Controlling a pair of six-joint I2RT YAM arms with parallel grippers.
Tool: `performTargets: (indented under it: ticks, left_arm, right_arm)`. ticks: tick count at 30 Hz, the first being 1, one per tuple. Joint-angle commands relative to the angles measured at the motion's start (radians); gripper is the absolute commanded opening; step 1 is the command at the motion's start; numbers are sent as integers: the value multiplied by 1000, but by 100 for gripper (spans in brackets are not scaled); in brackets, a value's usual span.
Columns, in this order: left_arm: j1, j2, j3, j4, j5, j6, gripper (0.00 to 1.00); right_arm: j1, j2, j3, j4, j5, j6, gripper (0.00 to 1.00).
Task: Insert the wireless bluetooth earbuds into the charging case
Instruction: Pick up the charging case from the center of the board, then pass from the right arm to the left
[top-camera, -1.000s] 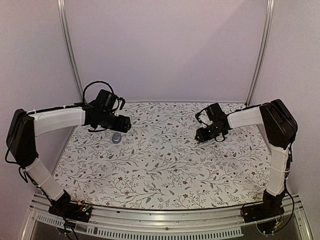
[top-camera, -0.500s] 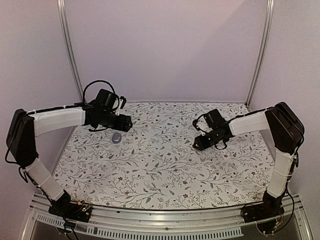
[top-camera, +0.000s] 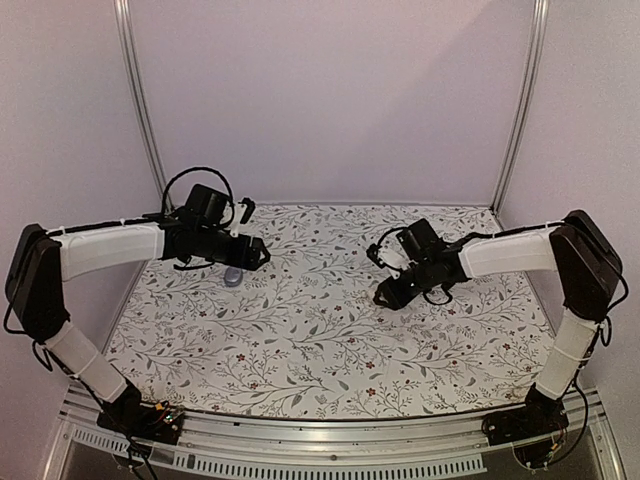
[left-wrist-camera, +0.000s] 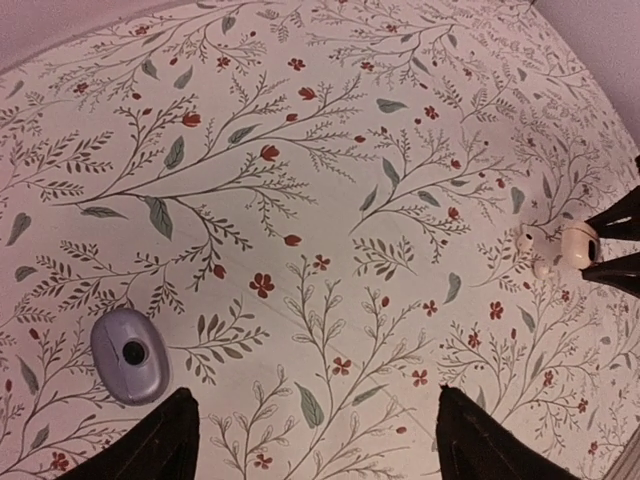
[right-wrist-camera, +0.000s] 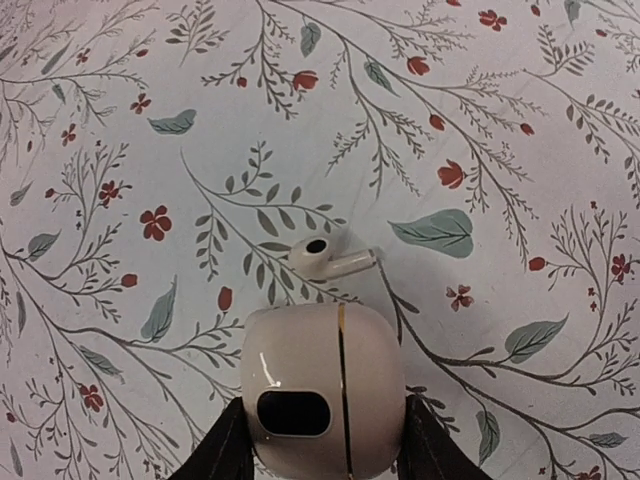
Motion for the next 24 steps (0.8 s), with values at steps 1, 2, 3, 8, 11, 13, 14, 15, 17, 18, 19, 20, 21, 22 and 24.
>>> performTargets:
  ticks: [1, 2, 3, 8, 11, 13, 14, 15, 17, 18, 19, 20, 21, 22, 24]
  left_arm:
    - [-10, -64, -30, 50, 188, -5, 81]
    - [-10, -79, -43, 63, 236, -12, 80]
    - [-11, -95, -57, 77, 305, -23, 79]
    - [-21, -181, -139, 128, 569, -79, 69]
    - [-57, -238, -187, 147, 637, -105, 68]
    - [-87, -263, -197, 146, 673, -112, 67]
    - [-101, -271, -202, 149, 683, -123, 67]
    - [-118, -278, -206, 157, 690, -133, 67]
    - [-152, -294, -225, 195, 697, -161, 66]
    - [-168, -300, -238, 225, 696, -178, 66]
    - [-183, -305, -248, 257, 692, -194, 66]
    - [-196, -307, -253, 270, 682, -203, 66]
    - [-205, -305, -258, 301, 672, -214, 66]
    - [-213, -300, -259, 319, 666, -225, 66]
    - [-225, -280, -259, 342, 667, -248, 66]
  right_arm:
    - [75, -157, -7, 11, -3, -98, 35]
    - [97, -190, -8, 14, -1, -115, 35]
    - [119, -208, -10, 19, 4, -144, 35]
    - [269, -289, 17, 2, 101, -246, 36]
    - [336, -308, 39, -11, 134, -286, 36]
    - [374, -316, 51, -12, 186, -308, 36]
    - [390, -317, 55, -15, 202, -313, 36]
    - [403, -317, 62, -18, 213, -318, 36]
    - [423, -317, 73, -19, 235, -328, 35]
    - [430, -317, 77, -21, 240, -330, 35]
    - [436, -316, 84, -21, 250, -333, 35]
    - [443, -314, 87, -22, 259, -335, 35]
    - [449, -313, 94, -25, 265, -337, 35]
    - [455, -312, 97, -24, 268, -339, 35]
    - [461, -314, 103, -22, 277, -343, 35]
